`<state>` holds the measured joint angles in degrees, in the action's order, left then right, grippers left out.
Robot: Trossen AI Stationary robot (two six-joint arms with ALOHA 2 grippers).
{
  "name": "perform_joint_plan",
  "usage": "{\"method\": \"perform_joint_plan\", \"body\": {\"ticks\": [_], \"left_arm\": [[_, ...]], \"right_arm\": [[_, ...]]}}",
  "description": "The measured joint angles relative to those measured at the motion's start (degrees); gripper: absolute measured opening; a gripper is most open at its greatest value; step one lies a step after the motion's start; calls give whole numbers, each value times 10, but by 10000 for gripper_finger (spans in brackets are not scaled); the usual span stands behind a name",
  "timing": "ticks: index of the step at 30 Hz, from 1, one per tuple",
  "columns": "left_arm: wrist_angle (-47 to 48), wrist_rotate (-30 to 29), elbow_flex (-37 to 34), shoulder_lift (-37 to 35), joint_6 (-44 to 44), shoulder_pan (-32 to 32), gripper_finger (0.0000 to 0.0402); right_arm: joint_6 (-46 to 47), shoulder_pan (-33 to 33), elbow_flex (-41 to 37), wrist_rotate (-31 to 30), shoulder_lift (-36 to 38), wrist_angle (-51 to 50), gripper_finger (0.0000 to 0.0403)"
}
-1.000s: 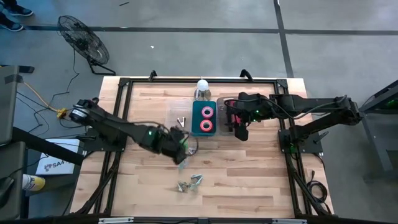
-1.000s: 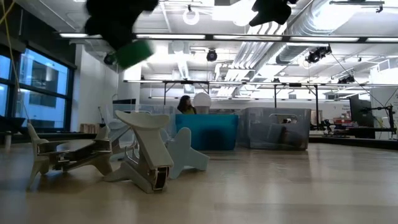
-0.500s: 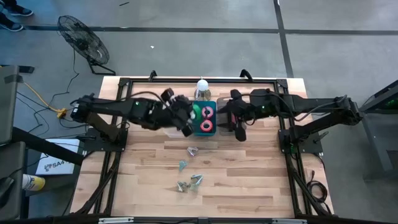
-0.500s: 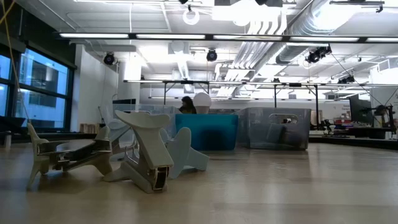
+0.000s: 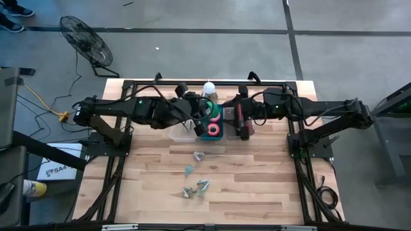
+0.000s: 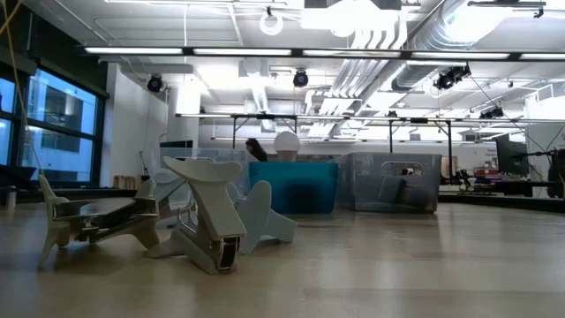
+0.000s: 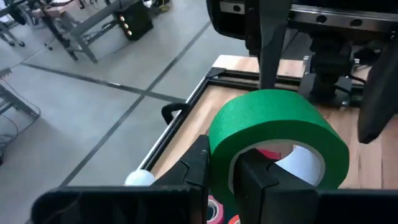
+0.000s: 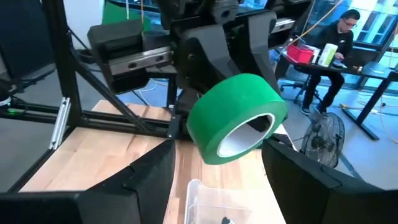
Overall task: Pick and place Stapler, Stapler remover, tape
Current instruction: Put the green tape into the blue bin
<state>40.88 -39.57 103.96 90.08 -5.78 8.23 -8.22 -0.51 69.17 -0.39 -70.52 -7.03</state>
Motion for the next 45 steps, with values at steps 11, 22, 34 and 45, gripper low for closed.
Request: {"method": "perform_joint_plan", "body": {"ticks": [11,22,34,45], "left_arm": [[-46,2,0,0,37,0,37],[-87,31,0,0,55,0,37],[-141,34,0,0,92,0,37],[-141,49,0,0,90,0,37]], "right_arm": [[-10,0,0,59,0,18,232],[-25,0,0,93,0,64,232],[-25,0,0,104,-1,81,199],[-24,0,0,99,-1,87,71]]}}
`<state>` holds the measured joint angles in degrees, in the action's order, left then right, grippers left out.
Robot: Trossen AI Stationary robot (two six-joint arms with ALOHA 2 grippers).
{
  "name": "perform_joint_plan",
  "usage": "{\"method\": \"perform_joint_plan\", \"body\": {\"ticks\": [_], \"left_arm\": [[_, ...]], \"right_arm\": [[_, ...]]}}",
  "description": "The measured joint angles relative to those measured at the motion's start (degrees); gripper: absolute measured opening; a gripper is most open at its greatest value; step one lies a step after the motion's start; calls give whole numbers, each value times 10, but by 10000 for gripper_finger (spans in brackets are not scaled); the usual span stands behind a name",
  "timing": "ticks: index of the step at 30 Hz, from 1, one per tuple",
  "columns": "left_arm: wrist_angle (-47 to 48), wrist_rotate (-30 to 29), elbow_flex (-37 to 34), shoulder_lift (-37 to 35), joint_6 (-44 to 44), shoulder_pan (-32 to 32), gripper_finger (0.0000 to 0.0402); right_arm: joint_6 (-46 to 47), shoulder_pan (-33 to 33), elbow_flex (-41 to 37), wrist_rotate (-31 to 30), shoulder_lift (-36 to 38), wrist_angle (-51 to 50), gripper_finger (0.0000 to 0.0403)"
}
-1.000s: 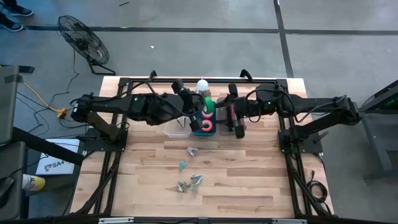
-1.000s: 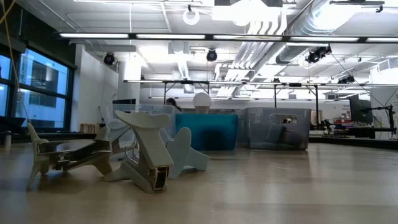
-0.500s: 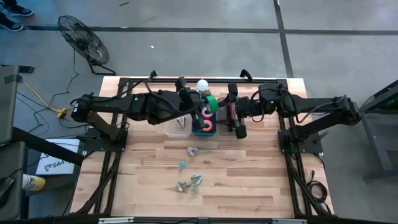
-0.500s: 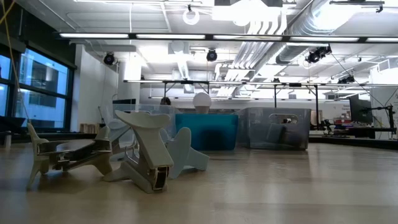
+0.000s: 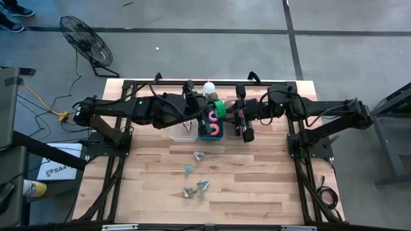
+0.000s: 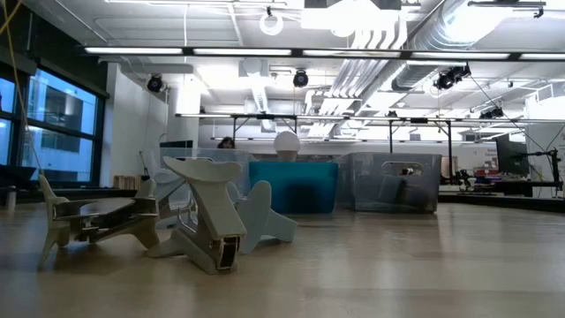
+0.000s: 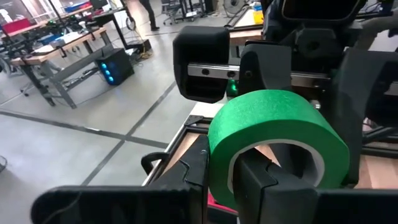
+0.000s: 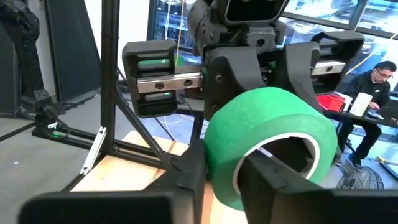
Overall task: Pick and place Stapler, Stapler remover, tape
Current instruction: Put the green tape into the blue bin
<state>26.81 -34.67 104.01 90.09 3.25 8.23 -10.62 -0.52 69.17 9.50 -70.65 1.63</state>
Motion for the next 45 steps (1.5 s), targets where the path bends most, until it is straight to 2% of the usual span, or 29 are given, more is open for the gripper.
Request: {"method": "perform_joint_plan", "body": {"ticks": [4,8,21,27,33,45], "left_arm": [[1,8,0,1,0,0,37],[0,13,0,1,0,0,47],[2,11,0,0,25,0,128],[1,33,0,0,31,0,183],[6,30,0,0,30,-1,233],[20,27,0,0,21,-1,243]], "right_arm": [[-5,0,0,3,0,0,38],[-5,0,0,3,0,0,38],[-3,0,0,-12,0,-2,38],[-3,0,0,-28,0,-9,37],[-1,-13,0,-25,0,-22,37],[16,-36,0,-7,0,-29,37]]}}
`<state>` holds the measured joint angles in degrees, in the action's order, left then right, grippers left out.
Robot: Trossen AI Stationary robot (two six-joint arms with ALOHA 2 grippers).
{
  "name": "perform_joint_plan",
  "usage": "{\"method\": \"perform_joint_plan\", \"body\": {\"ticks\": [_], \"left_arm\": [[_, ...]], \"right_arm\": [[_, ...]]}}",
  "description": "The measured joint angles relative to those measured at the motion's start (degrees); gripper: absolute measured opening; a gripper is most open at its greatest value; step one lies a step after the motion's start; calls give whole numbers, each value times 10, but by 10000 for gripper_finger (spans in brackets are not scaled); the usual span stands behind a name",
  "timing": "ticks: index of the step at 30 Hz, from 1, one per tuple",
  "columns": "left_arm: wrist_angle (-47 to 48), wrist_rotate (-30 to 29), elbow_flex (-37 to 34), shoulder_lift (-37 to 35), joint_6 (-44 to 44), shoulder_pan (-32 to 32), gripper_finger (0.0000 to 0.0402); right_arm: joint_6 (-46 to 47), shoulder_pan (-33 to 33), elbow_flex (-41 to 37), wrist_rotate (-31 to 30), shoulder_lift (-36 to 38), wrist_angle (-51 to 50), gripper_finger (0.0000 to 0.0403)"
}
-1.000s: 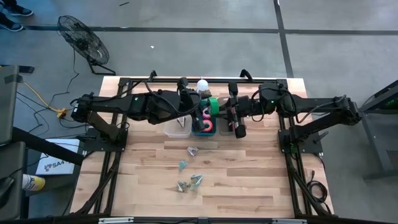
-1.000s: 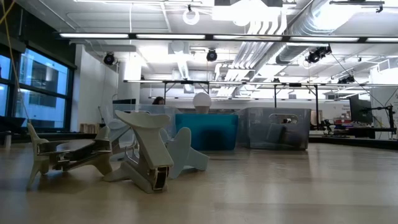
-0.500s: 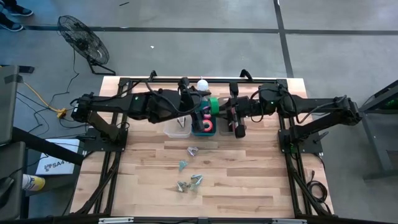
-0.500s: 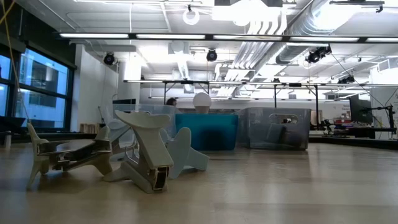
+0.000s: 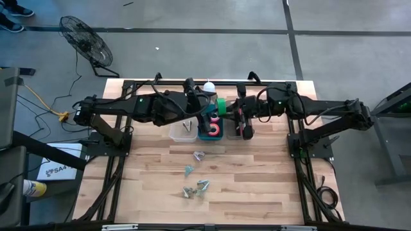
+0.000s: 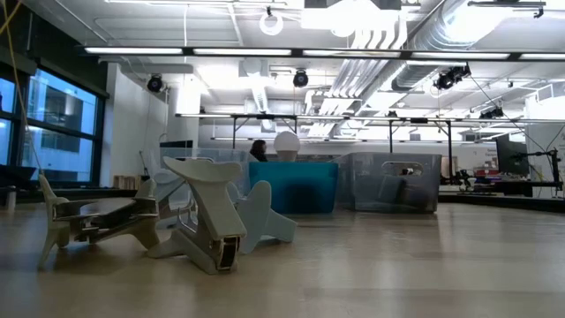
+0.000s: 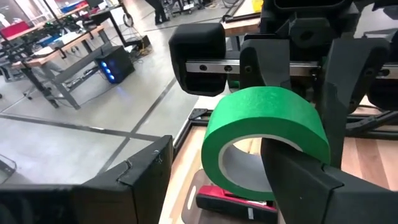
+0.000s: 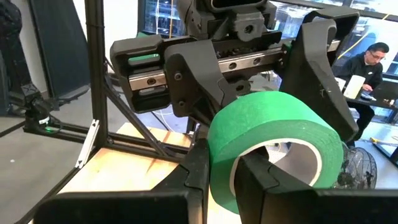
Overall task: Pick and place Stapler, Stapler remover, tape
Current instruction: Put the green tape into the blue bin
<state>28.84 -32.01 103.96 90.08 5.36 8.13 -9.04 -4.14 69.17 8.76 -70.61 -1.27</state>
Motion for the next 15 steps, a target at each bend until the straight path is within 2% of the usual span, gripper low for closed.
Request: {"method": "perform_joint_plan", "body": {"ticks": [7,15], "left_arm": [[22,2,23,-10,-1,0,243],[123,16,83,-15,-23,2,244]], "right_arm": [[-3,-2,1,-37,3,-11,36],[6,-24,-1,-60,5,-42,36]]}}
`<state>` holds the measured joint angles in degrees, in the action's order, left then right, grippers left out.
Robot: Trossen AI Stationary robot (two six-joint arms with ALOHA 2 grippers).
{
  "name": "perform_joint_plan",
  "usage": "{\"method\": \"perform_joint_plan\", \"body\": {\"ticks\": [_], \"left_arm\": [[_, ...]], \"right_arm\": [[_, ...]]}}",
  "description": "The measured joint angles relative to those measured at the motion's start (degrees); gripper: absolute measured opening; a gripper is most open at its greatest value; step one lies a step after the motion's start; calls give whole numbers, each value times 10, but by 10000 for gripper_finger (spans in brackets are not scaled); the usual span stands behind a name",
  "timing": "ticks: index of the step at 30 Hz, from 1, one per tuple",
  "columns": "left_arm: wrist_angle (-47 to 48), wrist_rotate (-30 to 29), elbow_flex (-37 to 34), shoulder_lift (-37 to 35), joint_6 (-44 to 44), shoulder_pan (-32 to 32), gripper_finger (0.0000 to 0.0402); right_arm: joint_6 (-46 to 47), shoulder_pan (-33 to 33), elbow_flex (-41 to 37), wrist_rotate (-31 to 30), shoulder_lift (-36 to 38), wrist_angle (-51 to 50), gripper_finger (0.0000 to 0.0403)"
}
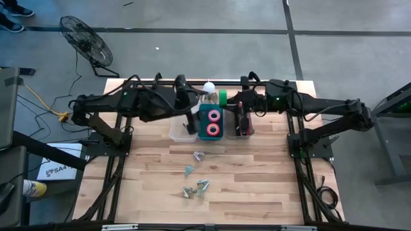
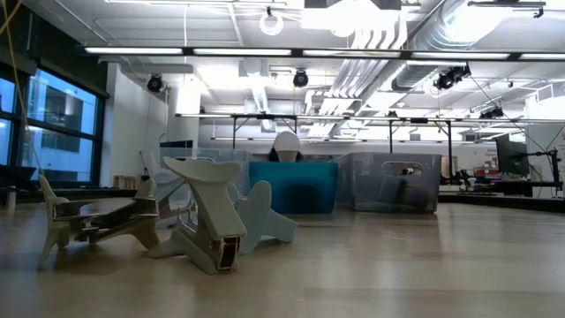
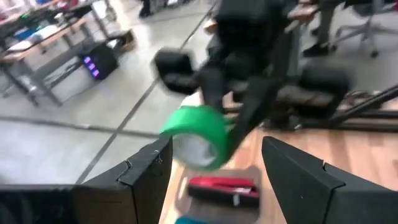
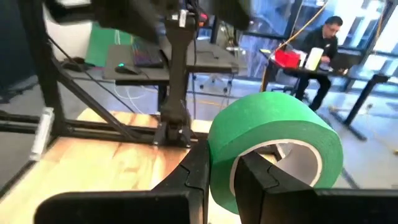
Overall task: Pick and place Stapler, Stapler remover, tape
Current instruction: Put the green tape into the blue bin
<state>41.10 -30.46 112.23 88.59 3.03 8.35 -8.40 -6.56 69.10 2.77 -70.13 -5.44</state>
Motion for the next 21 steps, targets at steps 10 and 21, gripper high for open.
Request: {"method": "perform_joint_plan", "body": {"ticks": [10,21], "left_arm": [[182,-82,33,-19,-85,0,244],[348,-141,34,-47,-172,-1,243]], "right_arm": [[50,-36,0,-5,0,-53,36],[96,-49,55,-24,-89,-131,36]]}}
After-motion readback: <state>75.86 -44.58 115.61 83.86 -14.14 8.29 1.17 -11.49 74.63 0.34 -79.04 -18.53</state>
